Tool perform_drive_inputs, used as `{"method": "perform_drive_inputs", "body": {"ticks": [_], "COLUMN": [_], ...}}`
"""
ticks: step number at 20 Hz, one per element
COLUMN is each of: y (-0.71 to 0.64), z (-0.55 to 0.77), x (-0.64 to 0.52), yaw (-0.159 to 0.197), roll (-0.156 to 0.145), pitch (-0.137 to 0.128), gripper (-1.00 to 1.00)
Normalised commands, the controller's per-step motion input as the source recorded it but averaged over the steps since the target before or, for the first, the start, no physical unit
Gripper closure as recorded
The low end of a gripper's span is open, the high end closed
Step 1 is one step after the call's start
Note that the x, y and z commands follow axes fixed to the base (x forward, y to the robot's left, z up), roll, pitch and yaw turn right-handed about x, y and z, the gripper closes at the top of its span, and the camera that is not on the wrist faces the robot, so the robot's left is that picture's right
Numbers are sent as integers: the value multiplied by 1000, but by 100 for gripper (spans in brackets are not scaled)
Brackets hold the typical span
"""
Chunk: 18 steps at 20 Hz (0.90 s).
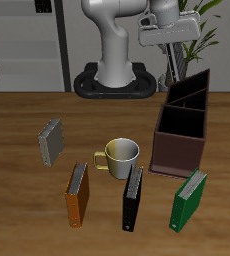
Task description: Place the striped book into the left desk caddy's left compartment
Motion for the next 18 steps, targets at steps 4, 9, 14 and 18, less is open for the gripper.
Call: {"method": "perform_drive_inputs", "body": {"ticks": [4,9,14,18], "y": [227,320,268,170], "z": [29,-8,24,73], "x": [-117,-5,-9,145], "yaw": [2,-16,27,-4], "roll": [3,-27,-24,-40], "pitch": [-10,23,-21,-14], "gripper": [100,100,100,100]}}
